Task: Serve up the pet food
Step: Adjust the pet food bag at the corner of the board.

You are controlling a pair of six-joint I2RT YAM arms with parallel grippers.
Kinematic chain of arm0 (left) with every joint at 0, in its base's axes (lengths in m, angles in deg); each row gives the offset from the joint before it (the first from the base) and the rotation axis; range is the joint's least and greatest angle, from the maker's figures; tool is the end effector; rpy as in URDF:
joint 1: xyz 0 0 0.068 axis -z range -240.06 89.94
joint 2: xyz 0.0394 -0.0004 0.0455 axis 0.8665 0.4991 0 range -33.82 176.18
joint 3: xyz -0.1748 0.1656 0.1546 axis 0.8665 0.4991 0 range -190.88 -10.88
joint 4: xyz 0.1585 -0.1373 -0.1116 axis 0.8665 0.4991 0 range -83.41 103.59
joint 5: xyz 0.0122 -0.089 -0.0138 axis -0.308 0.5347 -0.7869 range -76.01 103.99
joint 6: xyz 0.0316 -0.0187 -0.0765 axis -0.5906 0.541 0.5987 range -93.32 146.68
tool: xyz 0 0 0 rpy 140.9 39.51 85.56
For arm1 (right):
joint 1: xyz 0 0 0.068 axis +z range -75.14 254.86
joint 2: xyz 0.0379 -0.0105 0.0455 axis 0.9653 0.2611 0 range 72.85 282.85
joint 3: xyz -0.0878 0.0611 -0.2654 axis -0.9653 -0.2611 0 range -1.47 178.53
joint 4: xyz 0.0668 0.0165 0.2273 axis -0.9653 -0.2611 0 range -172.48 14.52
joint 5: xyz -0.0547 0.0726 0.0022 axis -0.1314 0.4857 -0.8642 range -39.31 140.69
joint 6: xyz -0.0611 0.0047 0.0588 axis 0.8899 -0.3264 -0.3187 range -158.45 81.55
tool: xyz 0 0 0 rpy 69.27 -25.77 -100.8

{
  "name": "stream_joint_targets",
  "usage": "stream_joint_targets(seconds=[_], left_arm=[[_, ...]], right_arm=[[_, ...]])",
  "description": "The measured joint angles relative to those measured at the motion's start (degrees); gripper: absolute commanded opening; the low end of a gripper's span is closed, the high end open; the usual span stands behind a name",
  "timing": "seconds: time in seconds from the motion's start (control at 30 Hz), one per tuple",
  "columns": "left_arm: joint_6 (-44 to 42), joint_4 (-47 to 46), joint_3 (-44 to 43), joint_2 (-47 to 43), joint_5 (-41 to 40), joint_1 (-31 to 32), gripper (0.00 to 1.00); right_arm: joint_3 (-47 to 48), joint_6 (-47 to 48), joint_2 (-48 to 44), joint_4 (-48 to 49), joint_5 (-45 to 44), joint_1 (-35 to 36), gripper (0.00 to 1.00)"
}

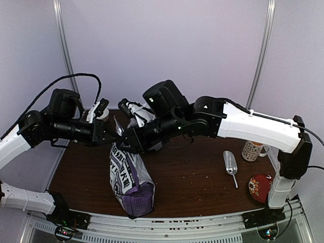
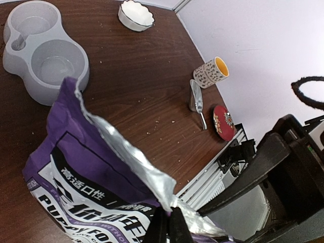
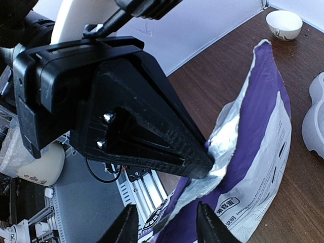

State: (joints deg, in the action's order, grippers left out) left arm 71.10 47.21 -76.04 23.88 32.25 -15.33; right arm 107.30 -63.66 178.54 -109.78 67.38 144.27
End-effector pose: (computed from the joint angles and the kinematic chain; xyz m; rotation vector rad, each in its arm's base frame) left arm 0.1275 -0.1590 0.3571 0.2134 2.3797 -1.1768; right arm 0.1331 0.4150 0.3772 -1.0701 2.1170 1.2137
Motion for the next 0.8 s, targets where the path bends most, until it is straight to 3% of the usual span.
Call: stream_joint_targets(seconds=[0.13, 0.3, 0.53, 0.8], left_arm=[[0.0, 0.1, 0.0, -0.1, -0.1, 0.0, 0.04], [0.0, 0.2, 0.0, -0.1, -0.1, 0.0, 0.04], [-0.1, 0.3, 0.0, -0.3, -0.3, 0.0, 0.04], [-0.2, 1.1, 0.0, -1.0, -1.0, 0.0, 0.04]], right_arm=[[0.3, 0.3, 0.2, 0.0, -0.4, 0.1, 0.3], [-0.5, 0.3, 0.1, 1.2, -0.5, 0.2, 0.36], [-2.2, -0.7, 0.1, 4.3, -0.2, -0.2, 0.23], [-4.3, -2.6, -0.1, 8.3, 1.7, -0.7, 0.25]])
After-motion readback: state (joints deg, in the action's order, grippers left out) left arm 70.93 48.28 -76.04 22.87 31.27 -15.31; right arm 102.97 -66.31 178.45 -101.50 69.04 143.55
